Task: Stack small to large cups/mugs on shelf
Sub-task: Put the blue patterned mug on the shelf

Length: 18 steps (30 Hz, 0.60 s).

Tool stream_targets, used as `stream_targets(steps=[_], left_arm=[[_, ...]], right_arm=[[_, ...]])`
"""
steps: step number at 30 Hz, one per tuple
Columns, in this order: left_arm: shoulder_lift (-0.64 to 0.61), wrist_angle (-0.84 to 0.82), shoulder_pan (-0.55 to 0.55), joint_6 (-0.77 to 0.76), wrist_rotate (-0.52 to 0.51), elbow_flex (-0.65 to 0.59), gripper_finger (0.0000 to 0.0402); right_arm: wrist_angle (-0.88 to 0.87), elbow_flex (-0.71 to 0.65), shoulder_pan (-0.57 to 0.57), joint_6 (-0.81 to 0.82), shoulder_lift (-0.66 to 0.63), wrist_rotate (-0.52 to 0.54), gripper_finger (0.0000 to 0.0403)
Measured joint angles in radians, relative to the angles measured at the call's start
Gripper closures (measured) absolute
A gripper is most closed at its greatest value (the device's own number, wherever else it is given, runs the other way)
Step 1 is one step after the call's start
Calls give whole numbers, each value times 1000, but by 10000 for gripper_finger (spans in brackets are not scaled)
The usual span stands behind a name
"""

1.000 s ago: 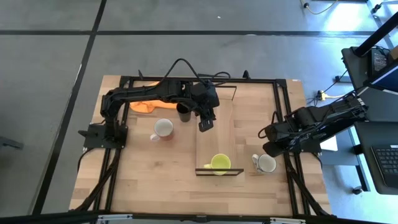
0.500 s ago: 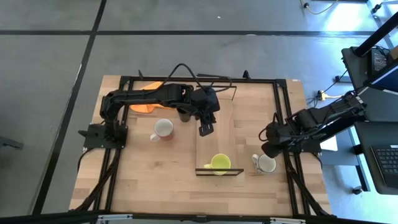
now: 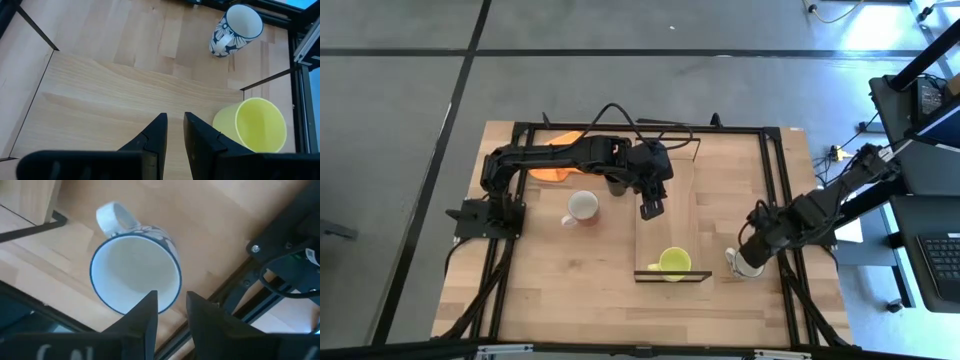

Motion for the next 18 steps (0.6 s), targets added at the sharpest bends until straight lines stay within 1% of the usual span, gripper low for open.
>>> stream_targets(steps=[5,10,15,18], left_arm=[[0,0,0,0,0,0,343],[0,0,1,0,-1,0,343],[0,-1,1,3,-1,0,343],[0,-1,1,5,-1,0,343]], right_arm=[[18,0,46,92,57,20,298],[30,0,94,254,104,60,298],[29,0,137,377,109,60,298],[27,0,174,476,106,42,298]])
